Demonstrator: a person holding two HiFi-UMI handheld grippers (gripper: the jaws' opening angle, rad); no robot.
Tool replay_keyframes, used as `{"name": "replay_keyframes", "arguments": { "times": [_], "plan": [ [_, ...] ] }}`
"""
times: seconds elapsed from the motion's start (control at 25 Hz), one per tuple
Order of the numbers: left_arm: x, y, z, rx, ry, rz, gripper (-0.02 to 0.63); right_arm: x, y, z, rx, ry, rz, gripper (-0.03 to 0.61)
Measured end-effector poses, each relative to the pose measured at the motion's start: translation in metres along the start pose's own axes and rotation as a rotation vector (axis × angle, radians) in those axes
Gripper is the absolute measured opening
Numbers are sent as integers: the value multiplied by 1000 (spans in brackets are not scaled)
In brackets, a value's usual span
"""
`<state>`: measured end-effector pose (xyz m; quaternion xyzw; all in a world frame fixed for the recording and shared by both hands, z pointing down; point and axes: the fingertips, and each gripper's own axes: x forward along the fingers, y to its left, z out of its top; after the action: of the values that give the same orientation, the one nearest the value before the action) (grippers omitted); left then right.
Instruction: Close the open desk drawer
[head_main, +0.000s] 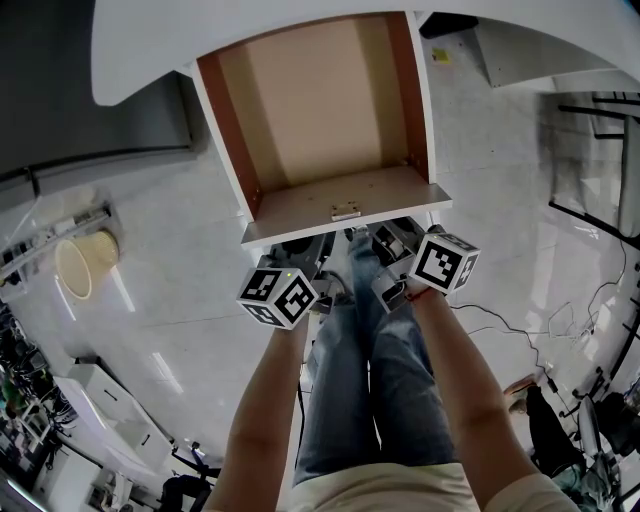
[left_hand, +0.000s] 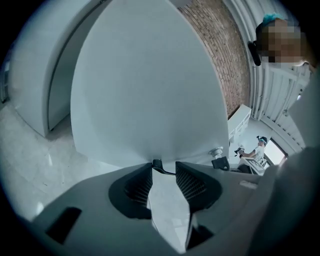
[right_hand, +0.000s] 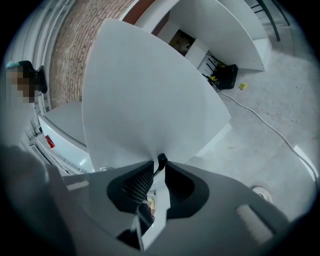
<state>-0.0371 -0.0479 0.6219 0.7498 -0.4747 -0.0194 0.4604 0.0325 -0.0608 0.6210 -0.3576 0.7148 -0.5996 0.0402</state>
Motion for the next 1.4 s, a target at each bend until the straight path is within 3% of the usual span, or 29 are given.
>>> {"name": "replay_keyframes", "arguments": {
  "times": [0.4, 1.4],
  "plan": [
    [-2, 0, 2, 5, 31, 28, 144, -3, 1, -1, -28, 14, -53, 75],
    [-15, -33, 35, -23, -12, -7, 146, -16, 44, 21, -44, -4, -15, 80]
  ]
}}
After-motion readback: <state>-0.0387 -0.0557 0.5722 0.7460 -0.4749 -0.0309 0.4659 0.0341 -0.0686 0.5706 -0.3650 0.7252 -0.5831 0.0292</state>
